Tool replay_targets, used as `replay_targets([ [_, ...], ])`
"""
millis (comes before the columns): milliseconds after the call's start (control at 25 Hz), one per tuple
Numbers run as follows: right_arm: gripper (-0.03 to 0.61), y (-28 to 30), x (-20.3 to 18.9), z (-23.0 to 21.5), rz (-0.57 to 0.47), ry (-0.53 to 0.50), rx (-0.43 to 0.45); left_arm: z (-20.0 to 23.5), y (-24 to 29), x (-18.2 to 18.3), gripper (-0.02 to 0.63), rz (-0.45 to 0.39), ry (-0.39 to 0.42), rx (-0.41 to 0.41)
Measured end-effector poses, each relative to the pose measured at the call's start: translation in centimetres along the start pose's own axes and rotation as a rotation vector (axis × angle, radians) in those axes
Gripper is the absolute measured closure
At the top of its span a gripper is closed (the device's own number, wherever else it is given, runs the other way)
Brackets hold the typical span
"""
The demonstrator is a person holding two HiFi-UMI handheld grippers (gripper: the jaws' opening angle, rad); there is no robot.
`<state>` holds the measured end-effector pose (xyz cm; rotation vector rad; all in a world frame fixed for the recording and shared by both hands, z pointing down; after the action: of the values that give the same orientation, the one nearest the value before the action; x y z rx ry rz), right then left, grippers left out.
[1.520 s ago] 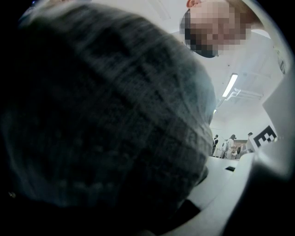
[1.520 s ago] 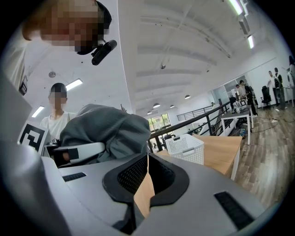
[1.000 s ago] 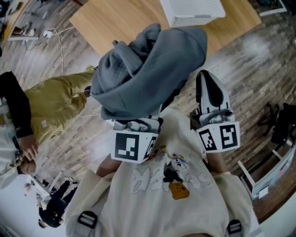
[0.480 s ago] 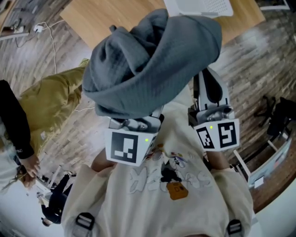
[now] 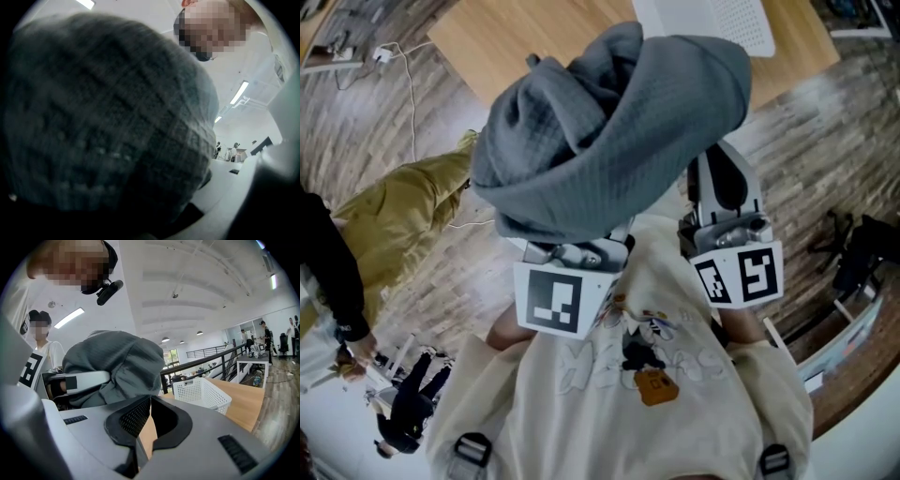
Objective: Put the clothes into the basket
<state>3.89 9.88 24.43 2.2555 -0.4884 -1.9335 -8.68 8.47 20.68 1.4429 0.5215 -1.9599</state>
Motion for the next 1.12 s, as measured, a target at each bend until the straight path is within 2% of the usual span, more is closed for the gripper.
replay_targets([
  [760, 0.554, 6.6, 4.3, -3.4, -0.056, 0.024, 0.114, 1.5, 7.5, 3.0, 0.316, -0.006, 0.029, 0.073],
  [1120, 0.554, 9.3, 5.6, -4.9, -0.027, -0.004, 0.123, 2.7, 11.1, 3.6, 0.316, -0.02, 0.012, 0.108],
])
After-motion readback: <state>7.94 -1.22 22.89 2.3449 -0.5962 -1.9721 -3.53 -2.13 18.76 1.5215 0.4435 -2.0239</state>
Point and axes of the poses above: the fingertips, and each gripper's own axes: y forward along the fingers, z to its left, x out of its top, the point moved 2 cm from there along -y, backward along the fingers, and after that the axes turned 12 degrees about -x, right-handed, at the moved point
